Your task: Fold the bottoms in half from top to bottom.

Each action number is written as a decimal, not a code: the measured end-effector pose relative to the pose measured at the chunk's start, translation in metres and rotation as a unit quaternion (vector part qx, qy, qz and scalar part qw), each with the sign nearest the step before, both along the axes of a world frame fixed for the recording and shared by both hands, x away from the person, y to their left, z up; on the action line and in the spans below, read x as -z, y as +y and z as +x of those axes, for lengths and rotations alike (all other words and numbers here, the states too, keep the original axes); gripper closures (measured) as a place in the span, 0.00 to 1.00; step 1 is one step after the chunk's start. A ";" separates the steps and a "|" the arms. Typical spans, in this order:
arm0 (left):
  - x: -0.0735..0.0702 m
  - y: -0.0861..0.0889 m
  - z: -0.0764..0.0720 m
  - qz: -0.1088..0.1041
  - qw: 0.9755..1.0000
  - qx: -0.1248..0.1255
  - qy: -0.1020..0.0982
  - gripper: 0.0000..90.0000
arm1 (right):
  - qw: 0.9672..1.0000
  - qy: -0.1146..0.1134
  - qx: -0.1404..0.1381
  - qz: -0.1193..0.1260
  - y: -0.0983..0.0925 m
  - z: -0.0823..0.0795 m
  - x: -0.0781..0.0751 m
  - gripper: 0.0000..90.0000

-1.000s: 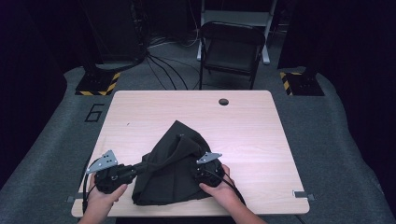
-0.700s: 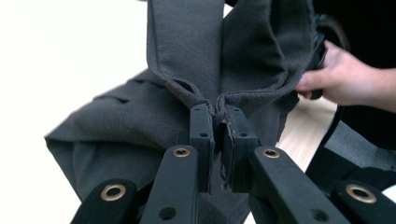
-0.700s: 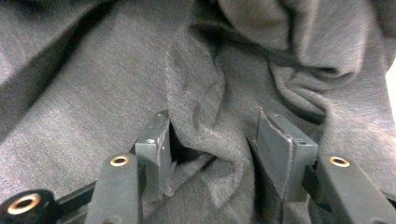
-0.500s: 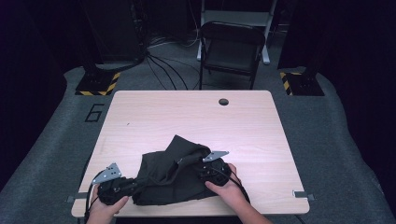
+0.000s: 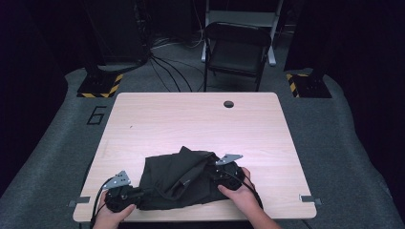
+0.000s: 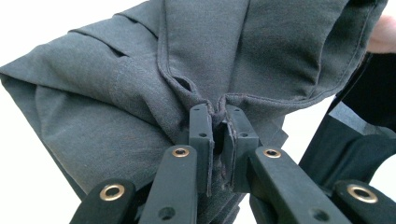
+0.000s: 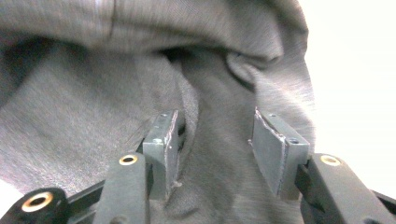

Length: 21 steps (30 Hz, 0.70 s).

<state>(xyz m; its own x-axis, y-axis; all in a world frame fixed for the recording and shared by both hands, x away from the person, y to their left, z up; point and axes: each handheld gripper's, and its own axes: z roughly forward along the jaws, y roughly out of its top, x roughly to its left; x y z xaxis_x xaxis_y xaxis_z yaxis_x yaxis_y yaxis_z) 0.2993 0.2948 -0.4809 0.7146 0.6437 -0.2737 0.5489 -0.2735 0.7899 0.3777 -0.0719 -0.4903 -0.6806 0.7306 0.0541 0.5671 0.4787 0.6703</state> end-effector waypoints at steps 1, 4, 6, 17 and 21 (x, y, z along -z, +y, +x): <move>0.000 0.000 0.000 0.000 1.000 0.001 0.002 0.92 | 1.000 -0.006 -0.001 0.003 -0.002 0.001 -0.003 0.56; 0.002 -0.001 0.000 -0.002 1.000 0.003 0.007 0.92 | 1.000 -0.015 0.005 0.016 -0.005 0.004 -0.013 0.55; 0.002 -0.002 0.000 -0.005 1.000 0.002 0.010 0.91 | 0.999 -0.023 0.010 0.027 -0.005 0.008 -0.024 0.55; 0.004 -0.004 -0.004 -0.004 1.000 0.010 0.009 0.90 | 0.997 -0.064 0.018 0.047 0.018 0.034 -0.064 0.54; 0.004 -0.004 -0.006 -0.003 1.000 0.011 0.009 0.90 | 0.998 -0.045 0.005 0.045 0.024 0.045 -0.064 0.53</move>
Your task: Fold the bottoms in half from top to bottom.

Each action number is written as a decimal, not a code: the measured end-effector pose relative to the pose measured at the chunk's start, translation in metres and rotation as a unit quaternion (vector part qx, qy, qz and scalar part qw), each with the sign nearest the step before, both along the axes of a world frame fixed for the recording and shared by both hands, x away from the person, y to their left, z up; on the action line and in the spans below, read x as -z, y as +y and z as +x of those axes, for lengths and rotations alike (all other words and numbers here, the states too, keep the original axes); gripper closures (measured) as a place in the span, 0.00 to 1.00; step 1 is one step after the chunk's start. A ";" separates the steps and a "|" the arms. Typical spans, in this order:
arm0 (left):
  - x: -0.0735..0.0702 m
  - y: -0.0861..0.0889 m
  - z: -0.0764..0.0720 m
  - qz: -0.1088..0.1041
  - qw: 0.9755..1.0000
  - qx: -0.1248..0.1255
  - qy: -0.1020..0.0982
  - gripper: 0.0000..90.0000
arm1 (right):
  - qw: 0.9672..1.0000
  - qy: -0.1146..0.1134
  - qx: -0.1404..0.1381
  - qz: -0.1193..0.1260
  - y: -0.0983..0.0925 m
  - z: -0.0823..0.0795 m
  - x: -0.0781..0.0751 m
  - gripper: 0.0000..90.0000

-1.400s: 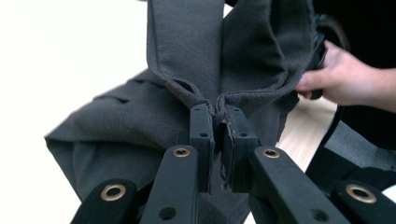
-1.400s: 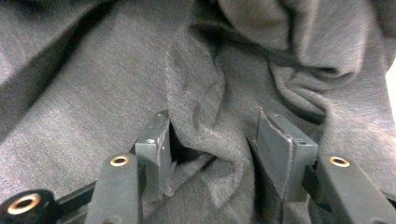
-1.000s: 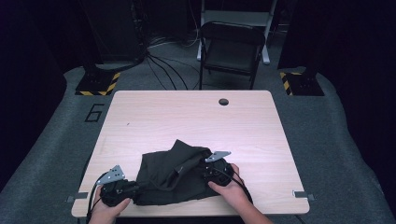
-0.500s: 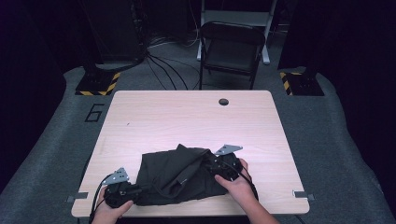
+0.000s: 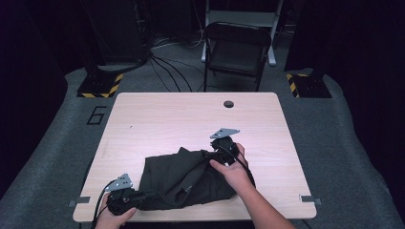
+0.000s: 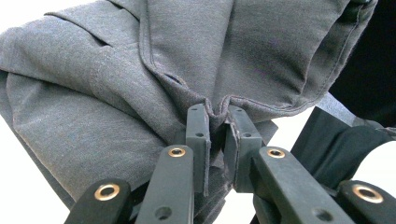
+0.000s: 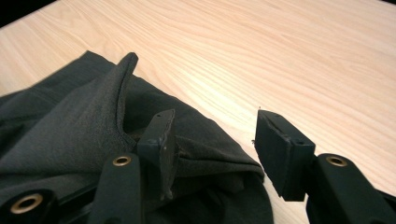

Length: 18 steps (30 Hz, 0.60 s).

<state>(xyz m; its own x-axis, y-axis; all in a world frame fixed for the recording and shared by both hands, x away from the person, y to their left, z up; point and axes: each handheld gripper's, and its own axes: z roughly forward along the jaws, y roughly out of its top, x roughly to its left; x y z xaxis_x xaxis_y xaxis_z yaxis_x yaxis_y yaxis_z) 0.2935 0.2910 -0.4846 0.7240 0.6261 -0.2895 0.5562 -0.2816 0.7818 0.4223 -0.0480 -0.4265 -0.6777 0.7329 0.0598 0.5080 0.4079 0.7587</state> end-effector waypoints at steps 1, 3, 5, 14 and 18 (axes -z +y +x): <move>0.000 0.000 -0.001 0.002 1.000 0.003 0.001 0.90 | 1.000 0.001 0.000 0.003 -0.001 0.000 0.000 0.53; 0.000 -0.001 -0.002 0.000 1.000 0.002 0.001 0.90 | 1.000 0.009 0.004 0.011 -0.006 -0.001 -0.001 0.53; 0.000 -0.001 -0.002 0.001 1.000 0.003 0.002 0.89 | 1.000 0.006 0.013 0.012 -0.010 0.000 -0.002 0.53; 0.001 0.000 -0.002 -0.005 1.000 -0.001 0.005 0.86 | 0.999 0.026 -0.029 0.010 0.004 0.001 0.007 0.52; 0.002 -0.001 -0.005 -0.010 1.000 0.000 0.013 0.85 | 0.999 0.018 -0.035 0.000 -0.006 -0.016 0.018 0.53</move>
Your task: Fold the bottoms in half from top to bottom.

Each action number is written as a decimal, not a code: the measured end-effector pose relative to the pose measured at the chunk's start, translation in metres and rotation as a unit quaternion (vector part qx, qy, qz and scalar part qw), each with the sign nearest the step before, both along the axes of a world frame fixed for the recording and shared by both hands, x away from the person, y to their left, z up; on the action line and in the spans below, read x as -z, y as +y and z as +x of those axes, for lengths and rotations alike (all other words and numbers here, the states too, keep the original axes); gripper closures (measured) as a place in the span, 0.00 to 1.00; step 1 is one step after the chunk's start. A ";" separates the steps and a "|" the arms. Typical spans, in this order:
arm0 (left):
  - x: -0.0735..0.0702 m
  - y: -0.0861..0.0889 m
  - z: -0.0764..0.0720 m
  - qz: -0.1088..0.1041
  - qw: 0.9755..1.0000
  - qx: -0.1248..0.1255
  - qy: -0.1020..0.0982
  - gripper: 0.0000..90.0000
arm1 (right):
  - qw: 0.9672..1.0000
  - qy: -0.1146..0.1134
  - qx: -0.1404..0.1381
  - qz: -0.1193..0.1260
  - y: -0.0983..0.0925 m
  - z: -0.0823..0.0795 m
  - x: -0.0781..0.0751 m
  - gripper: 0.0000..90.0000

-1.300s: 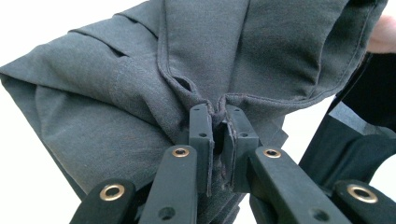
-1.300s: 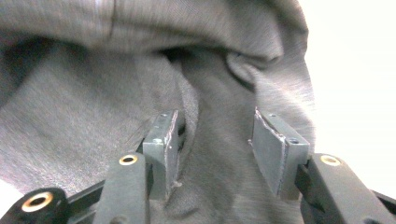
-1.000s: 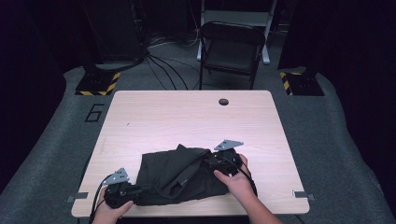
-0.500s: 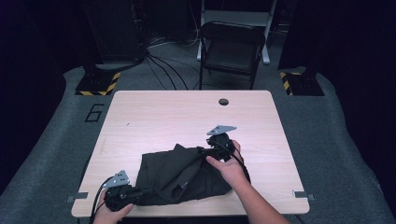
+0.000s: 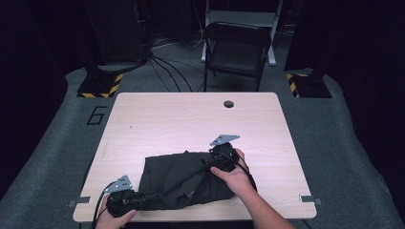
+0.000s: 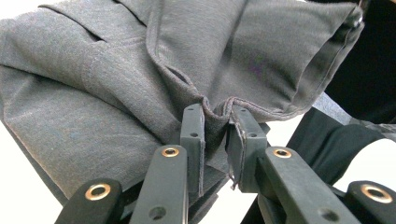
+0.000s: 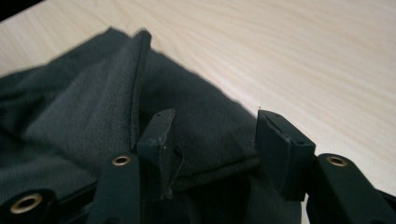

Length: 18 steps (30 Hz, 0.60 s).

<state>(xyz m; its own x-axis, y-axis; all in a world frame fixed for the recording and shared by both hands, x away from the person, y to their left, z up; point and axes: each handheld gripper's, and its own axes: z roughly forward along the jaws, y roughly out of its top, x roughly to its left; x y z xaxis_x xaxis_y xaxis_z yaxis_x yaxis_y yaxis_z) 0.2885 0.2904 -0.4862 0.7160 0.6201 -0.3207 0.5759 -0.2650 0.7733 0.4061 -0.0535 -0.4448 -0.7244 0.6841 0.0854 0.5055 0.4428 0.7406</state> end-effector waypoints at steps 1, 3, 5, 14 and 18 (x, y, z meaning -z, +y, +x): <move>0.000 0.000 0.000 0.001 1.000 0.000 -0.001 0.85 | 1.000 0.001 0.000 -0.001 -0.002 -0.003 0.003 0.53; 0.000 0.000 0.000 0.003 1.000 0.006 0.005 0.84 | 1.000 0.005 -0.001 0.001 -0.010 -0.009 0.012 0.53; -0.001 -0.001 0.000 0.001 1.000 0.005 0.005 0.83 | 1.000 0.006 -0.001 0.002 -0.014 -0.012 0.018 0.52; -0.008 0.003 -0.002 -0.035 0.999 0.001 -0.016 0.63 | 1.000 0.022 -0.001 0.005 -0.028 -0.024 0.042 0.47; -0.007 0.006 0.003 -0.015 0.999 -0.025 -0.018 0.56 | 1.000 0.017 0.002 -0.006 -0.030 -0.024 0.041 0.48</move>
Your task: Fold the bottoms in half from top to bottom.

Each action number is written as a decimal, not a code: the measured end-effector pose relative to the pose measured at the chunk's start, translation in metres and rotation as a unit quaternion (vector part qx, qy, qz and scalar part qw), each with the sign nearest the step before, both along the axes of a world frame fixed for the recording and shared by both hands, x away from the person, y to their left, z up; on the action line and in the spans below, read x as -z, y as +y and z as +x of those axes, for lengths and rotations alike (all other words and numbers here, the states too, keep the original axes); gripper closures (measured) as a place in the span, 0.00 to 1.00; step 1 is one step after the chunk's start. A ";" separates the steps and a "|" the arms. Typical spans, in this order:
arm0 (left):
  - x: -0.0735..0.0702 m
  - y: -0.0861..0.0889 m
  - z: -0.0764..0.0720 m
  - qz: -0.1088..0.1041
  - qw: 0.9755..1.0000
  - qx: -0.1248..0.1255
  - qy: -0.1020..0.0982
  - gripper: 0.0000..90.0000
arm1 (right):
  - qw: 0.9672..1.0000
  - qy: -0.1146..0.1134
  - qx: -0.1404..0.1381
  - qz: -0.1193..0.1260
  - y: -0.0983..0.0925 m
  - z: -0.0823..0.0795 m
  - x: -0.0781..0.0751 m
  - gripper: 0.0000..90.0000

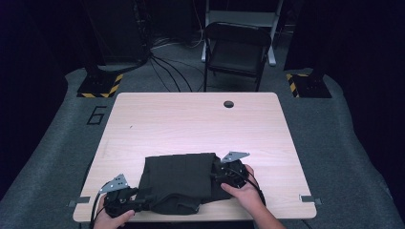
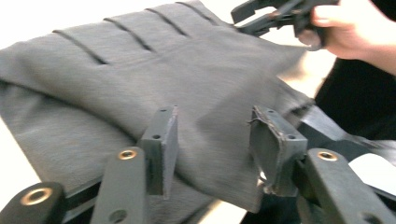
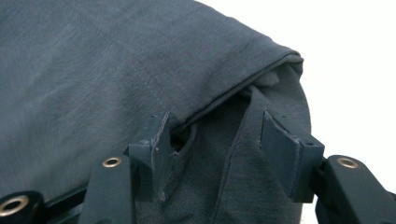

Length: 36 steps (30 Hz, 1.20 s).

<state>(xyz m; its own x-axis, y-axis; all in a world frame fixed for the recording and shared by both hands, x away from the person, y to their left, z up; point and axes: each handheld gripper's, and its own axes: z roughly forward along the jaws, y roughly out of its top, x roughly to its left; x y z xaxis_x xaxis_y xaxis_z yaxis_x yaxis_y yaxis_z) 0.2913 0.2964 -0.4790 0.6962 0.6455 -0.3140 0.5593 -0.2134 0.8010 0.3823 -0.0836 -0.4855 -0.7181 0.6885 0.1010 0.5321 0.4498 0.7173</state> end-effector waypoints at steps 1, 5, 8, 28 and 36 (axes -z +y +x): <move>0.001 0.001 0.003 0.008 1.000 -0.013 0.003 0.54 | 1.000 -0.004 0.004 0.000 0.000 0.000 -0.001 0.48; 0.004 0.006 0.011 0.026 0.999 -0.035 0.004 0.50 | 1.000 -0.016 0.022 0.002 0.000 -0.002 -0.009 0.48; 0.009 0.007 0.014 0.033 0.998 -0.045 0.013 0.45 | 1.000 -0.023 0.003 0.019 0.002 -0.007 -0.013 0.46; 0.028 -0.007 0.021 0.121 0.992 -0.027 -0.010 0.41 | 0.998 0.009 -0.053 -0.045 0.014 -0.018 0.027 0.42; 0.033 -0.009 0.023 0.125 0.992 -0.019 -0.022 0.41 | 0.998 -0.004 -0.048 -0.038 0.014 -0.019 0.029 0.42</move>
<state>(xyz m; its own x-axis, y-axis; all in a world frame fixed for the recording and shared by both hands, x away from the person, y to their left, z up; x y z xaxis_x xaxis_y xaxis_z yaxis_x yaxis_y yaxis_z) 0.3147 0.2873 -0.5119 0.6791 0.7256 -0.1109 0.5372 -0.3883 0.7488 0.3632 -0.0692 -0.5148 -0.7816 0.6222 0.0447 0.4781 0.5514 0.6836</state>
